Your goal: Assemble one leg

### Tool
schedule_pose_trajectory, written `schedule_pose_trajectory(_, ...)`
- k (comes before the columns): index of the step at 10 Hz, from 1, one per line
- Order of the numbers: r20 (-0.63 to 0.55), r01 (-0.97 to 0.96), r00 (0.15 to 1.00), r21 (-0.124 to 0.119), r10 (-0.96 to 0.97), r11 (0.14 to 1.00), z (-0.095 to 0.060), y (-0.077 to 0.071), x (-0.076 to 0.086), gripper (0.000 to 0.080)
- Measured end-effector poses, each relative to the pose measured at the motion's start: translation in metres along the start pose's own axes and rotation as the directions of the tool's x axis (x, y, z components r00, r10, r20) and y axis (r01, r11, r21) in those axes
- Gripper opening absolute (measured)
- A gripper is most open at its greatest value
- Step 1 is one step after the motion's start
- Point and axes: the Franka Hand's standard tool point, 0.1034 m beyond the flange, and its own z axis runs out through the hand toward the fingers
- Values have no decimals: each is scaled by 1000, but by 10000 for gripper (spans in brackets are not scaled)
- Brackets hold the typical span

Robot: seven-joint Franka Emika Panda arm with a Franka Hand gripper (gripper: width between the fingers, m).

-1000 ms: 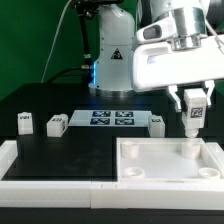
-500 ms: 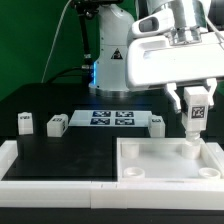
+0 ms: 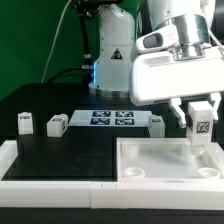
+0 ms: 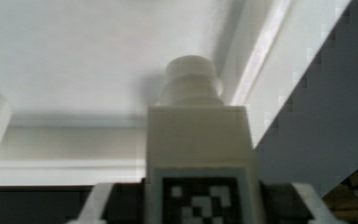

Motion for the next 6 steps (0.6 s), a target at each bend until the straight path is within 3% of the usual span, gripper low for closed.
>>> schedule_pose_trajectory(2,-2,1,1000,5,-1,1000,8,-1,9,287)
schedule_pose_trajectory(6,-3,-4,1000,5,4,1000,9,3,20,287)
